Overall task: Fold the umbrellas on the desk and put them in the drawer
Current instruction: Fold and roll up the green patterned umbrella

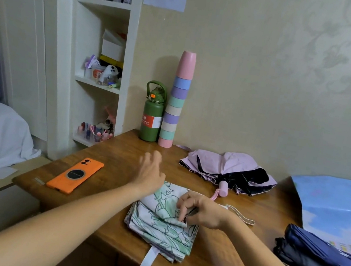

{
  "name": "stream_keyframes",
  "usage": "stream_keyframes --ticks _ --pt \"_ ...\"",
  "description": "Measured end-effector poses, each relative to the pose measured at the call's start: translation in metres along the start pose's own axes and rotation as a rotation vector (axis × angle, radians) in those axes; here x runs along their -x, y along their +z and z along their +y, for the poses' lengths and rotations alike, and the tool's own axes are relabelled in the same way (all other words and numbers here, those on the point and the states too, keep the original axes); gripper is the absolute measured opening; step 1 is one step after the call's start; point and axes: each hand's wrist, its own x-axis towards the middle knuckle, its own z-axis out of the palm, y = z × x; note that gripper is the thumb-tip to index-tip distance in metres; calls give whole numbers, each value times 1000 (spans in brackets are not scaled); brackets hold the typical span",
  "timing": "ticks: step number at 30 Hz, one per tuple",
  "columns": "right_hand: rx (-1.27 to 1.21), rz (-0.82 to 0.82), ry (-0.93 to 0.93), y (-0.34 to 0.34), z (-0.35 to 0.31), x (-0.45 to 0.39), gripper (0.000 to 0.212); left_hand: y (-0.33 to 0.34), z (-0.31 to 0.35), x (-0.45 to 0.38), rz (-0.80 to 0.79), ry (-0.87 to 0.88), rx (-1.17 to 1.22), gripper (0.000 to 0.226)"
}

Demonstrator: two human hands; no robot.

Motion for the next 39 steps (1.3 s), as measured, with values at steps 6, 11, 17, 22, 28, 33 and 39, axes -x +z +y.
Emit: stream_keyframes --ticks 6,11,17,22,28,33,39 --pt "128 -96 5 1 -7 2 40 35 -27 14 -410 426 -375 51" --pt "294 -208 51 1 -17 2 30 50 -42 23 -328 451 -371 59" --pt "282 223 70 -3 -30 -15 34 54 -45 26 -349 464 -401 75" --pt "482 469 124 24 -1 -43 35 58 -50 28 -328 464 -341 98" --pt "797 526 114 49 27 -38 64 55 -55 22 -358 391 -207 71" --pt "862 415 147 37 28 -32 77 57 -54 18 -366 337 -271 62" --pt "931 431 161 39 17 -53 50 64 -41 11 -394 185 -302 59"
